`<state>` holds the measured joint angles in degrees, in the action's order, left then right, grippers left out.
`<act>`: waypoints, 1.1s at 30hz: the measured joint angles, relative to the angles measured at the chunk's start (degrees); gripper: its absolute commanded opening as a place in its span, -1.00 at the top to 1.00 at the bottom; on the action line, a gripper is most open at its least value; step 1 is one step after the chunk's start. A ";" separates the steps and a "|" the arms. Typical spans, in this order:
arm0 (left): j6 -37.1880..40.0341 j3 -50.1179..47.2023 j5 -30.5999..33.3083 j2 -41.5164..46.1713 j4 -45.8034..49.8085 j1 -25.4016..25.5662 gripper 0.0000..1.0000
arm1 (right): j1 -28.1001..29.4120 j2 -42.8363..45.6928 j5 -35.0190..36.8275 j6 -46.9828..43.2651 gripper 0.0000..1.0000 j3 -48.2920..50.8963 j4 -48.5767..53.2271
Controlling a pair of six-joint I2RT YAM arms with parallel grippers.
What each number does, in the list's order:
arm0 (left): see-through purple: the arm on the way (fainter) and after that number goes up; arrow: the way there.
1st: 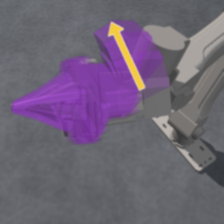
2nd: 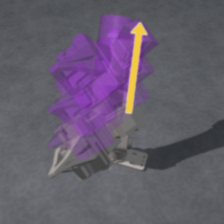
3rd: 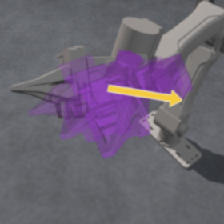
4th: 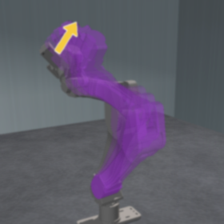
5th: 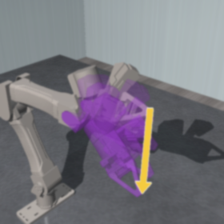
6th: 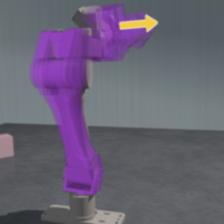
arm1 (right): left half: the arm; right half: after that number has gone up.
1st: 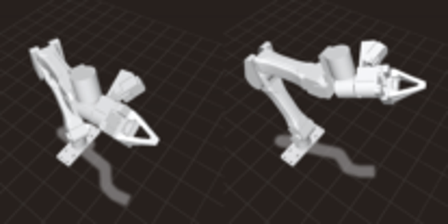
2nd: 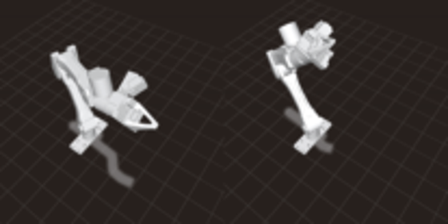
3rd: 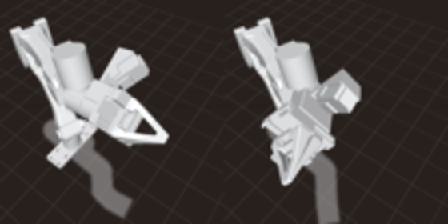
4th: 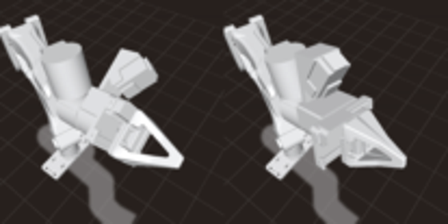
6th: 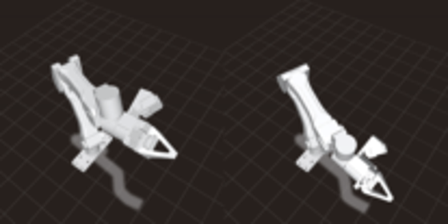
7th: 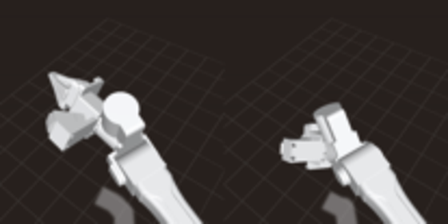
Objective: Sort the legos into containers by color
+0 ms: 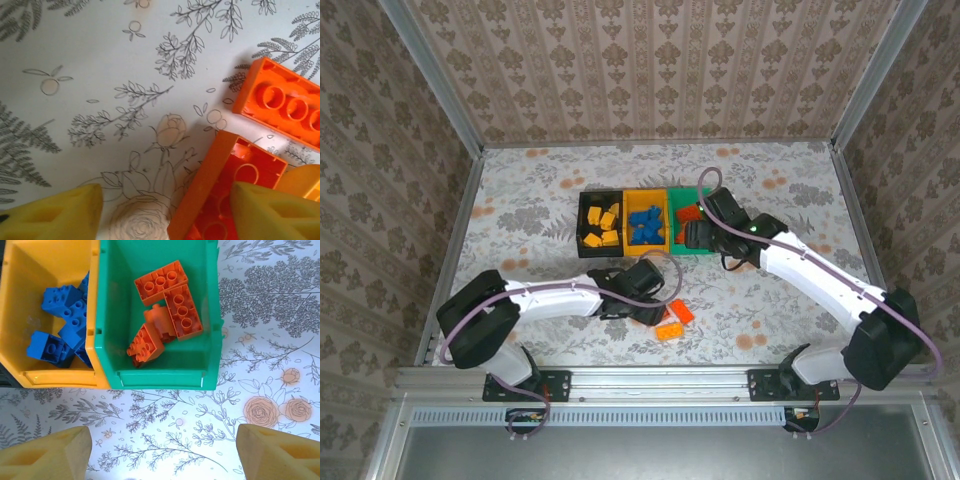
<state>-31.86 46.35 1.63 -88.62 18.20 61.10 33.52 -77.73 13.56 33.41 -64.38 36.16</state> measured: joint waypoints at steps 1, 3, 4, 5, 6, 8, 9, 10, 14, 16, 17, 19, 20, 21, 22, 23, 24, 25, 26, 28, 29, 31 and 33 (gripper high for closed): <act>-0.28 -0.26 0.55 0.35 0.17 -0.70 -0.15 | -0.07 0.66 0.00 0.02 -0.54 0.17 -0.02; -0.83 -1.18 1.86 1.64 0.85 -2.36 -0.19 | -0.15 1.36 0.00 0.09 -0.54 0.37 -0.02; -0.98 -1.84 2.40 2.56 1.40 -3.26 -0.26 | -0.15 1.51 0.00 0.20 -0.55 0.39 0.00; -1.25 -2.43 2.80 3.48 2.14 -4.02 -0.32 | -0.17 1.51 0.00 0.22 -0.54 0.44 -0.04; -1.40 -2.82 3.04 4.26 2.84 -4.52 -0.39 | -0.17 1.51 0.00 0.24 -0.54 0.48 -0.04; -1.55 -3.10 3.10 5.86 3.56 -4.57 -0.55 | -0.28 1.53 0.00 0.24 -0.55 0.83 -0.09; -1.49 -3.10 3.04 6.51 3.45 -4.28 -0.60 | -0.35 1.55 -0.02 0.24 -0.54 1.03 -0.09; -1.31 -3.08 2.71 7.30 3.28 -3.85 -0.65 | -0.39 1.57 -0.02 0.24 -0.54 1.20 -0.09; -0.42 -2.58 0.57 8.02 2.03 -2.64 -0.74 | -0.87 1.88 -0.02 0.24 -0.55 1.84 -0.20; 0.00 -1.44 -0.26 6.08 1.92 -2.56 -0.75 | -1.14 2.16 -0.02 0.24 -0.55 2.36 -0.20; 0.15 -0.85 -0.42 4.79 1.88 -2.56 -0.76 | -1.29 2.34 -0.02 0.24 -0.55 2.69 -0.22; 0.33 -0.02 -0.55 1.73 1.86 -2.43 -0.76 | -1.53 2.80 -0.02 0.24 -0.55 3.41 -0.22; 0.46 0.20 -0.52 0.39 1.95 -2.25 -0.75 | -1.66 2.95 -0.02 0.24 -0.55 3.65 -0.20; 0.63 0.42 -0.52 -1.03 2.12 -1.97 -0.73 | -1.81 3.21 -0.02 0.24 -0.56 3.93 -0.20; 0.98 0.74 0.22 -2.36 2.56 -1.62 -0.68 | -2.03 3.50 -0.02 0.24 -0.56 4.15 -0.20; 1.11 1.31 0.90 -2.99 2.95 -1.36 -0.63 | -2.21 3.76 -0.02 0.24 -0.56 4.26 -0.20; 1.25 2.05 1.18 -3.34 3.58 -1.16 -0.55 | -2.43 4.02 -0.02 0.26 -0.56 4.33 -0.20; 1.57 2.54 1.18 -3.78 3.48 -0.98 -0.44 | -2.62 4.39 -0.02 0.26 -0.56 4.42 -0.20; 1.60 2.89 1.57 -4.26 3.58 -0.76 -0.36 | -2.80 4.76 -0.02 0.26 -0.56 4.48 -0.22; 2.14 3.15 2.67 -4.68 4.13 -0.74 -0.22 | -3.13 5.44 -0.02 0.26 -0.56 4.50 -0.22; 2.16 3.15 2.95 -4.66 4.33 -0.74 -0.14 | -3.23 5.70 -0.02 0.26 -0.56 4.50 -0.22; 2.36 3.17 3.10 -4.68 4.35 -0.74 0.01 | -3.37 6.08 -0.02 0.28 -0.56 4.52 -0.22; 2.36 3.19 2.89 -4.68 4.33 -0.63 0.15 | -3.39 6.34 0.00 0.44 -0.56 4.76 -0.22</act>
<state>-29.50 49.54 4.51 -93.30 22.52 60.47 30.13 -71.40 13.56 33.85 -59.61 35.94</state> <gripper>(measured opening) 0.470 0.779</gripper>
